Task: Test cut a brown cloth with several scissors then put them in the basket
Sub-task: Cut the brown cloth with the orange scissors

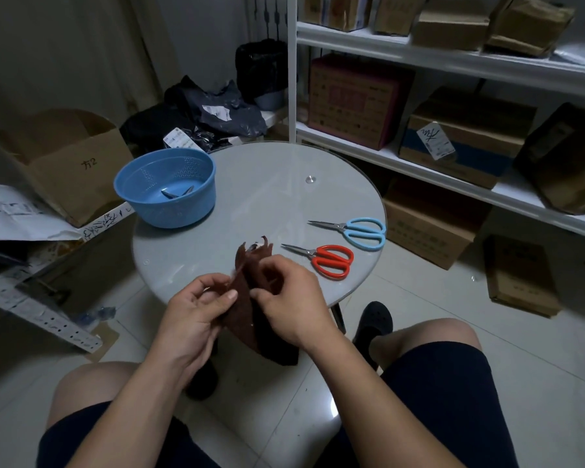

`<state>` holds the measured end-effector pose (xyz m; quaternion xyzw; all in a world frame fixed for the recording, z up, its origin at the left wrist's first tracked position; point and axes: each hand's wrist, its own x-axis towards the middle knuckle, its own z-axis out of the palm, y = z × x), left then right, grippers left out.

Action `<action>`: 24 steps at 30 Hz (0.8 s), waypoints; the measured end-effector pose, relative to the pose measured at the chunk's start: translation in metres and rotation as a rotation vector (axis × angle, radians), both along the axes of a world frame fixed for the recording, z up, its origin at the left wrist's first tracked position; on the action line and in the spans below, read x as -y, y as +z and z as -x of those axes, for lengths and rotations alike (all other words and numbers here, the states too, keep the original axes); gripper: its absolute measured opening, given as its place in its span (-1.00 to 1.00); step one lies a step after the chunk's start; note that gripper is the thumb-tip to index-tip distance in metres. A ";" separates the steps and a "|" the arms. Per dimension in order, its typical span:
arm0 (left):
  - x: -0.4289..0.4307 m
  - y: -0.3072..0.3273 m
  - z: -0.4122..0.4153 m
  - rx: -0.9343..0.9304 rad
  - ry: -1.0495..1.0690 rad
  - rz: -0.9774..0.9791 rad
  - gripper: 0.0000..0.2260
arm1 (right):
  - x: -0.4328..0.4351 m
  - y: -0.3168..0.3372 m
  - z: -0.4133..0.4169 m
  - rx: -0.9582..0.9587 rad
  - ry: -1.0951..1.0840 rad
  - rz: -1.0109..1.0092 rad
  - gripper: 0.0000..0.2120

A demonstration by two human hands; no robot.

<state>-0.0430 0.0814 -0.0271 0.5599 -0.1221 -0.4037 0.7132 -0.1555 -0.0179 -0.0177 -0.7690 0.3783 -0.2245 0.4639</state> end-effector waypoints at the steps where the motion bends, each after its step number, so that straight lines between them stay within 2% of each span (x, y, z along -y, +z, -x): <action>1: -0.002 -0.001 -0.003 0.013 0.047 -0.040 -0.78 | 0.003 -0.004 0.002 0.029 -0.030 -0.039 -0.70; 4: -0.010 -0.003 -0.014 0.019 0.222 -0.121 -0.76 | 0.013 -0.012 0.013 0.140 -0.229 -0.182 -0.72; 7: -0.014 -0.003 -0.020 -0.060 0.297 -0.122 -0.76 | 0.017 -0.009 0.019 0.214 -0.330 -0.149 -0.74; 10: -0.010 0.004 -0.015 -0.121 0.298 -0.094 -0.77 | 0.004 -0.005 0.013 0.243 -0.154 0.153 -0.66; 12: -0.006 0.011 -0.010 -0.135 0.276 -0.070 -0.77 | -0.014 -0.007 0.005 0.170 0.058 0.345 -0.69; 14: -0.003 0.018 -0.006 -0.126 0.245 -0.058 -0.78 | -0.030 -0.011 -0.001 0.079 0.235 0.402 -0.70; 17: -0.003 0.028 0.001 -0.093 0.221 -0.046 -0.81 | -0.041 -0.016 -0.002 0.104 0.232 0.322 -0.72; 21: -0.008 0.042 0.007 -0.068 0.157 0.023 -0.83 | -0.040 -0.010 0.000 0.197 0.114 0.209 -0.60; 24: -0.011 0.054 0.004 0.015 0.065 0.045 -0.75 | -0.032 -0.005 0.005 0.250 0.045 0.160 -0.74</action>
